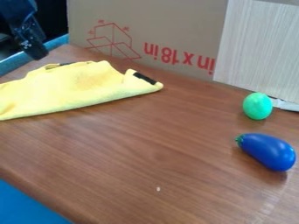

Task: Unfold the cloth from top left to bottom right

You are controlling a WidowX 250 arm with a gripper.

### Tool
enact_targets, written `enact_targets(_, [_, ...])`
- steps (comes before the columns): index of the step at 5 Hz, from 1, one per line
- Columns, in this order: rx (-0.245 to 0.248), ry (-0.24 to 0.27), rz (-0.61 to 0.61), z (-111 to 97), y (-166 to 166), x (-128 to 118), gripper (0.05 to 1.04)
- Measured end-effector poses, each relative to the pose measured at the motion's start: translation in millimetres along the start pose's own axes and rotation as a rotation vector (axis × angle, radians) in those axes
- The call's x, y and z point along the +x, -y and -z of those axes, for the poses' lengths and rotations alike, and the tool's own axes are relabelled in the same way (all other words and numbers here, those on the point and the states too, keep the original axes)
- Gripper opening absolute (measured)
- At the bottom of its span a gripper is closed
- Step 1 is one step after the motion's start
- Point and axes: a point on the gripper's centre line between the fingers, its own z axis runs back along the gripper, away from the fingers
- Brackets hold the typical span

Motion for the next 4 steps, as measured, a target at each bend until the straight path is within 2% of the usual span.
enact_targets(1, [-0.033,-0.008,-0.018,12.0,1.8,-5.1,1.001])
enact_targets(2, [-0.049,-0.037,-0.041,26.2,-9.5,-2.2,1.001])
enact_targets(4, [-0.049,-0.064,-0.083,40.6,-38.5,8.1,1.001])
